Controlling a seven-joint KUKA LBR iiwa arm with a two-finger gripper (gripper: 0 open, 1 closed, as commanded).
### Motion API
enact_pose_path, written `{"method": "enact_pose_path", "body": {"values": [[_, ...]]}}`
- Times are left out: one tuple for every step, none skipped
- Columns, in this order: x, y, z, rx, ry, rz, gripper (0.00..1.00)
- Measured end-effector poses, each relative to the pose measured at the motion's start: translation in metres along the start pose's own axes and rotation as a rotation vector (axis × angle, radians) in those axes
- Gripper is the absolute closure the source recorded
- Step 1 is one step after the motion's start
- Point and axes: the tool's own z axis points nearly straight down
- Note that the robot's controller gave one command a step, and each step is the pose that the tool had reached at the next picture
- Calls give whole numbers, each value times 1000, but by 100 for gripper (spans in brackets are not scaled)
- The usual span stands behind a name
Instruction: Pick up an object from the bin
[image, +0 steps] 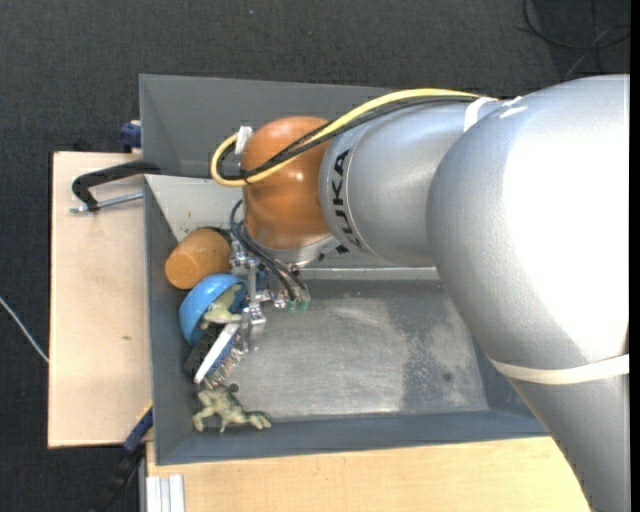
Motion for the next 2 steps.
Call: {"method": "enact_pose_path", "body": {"values": [[-1, 1, -1, 2, -1, -3, 100], [-5, 13, -135, -13, -5, -227, 100]]}}
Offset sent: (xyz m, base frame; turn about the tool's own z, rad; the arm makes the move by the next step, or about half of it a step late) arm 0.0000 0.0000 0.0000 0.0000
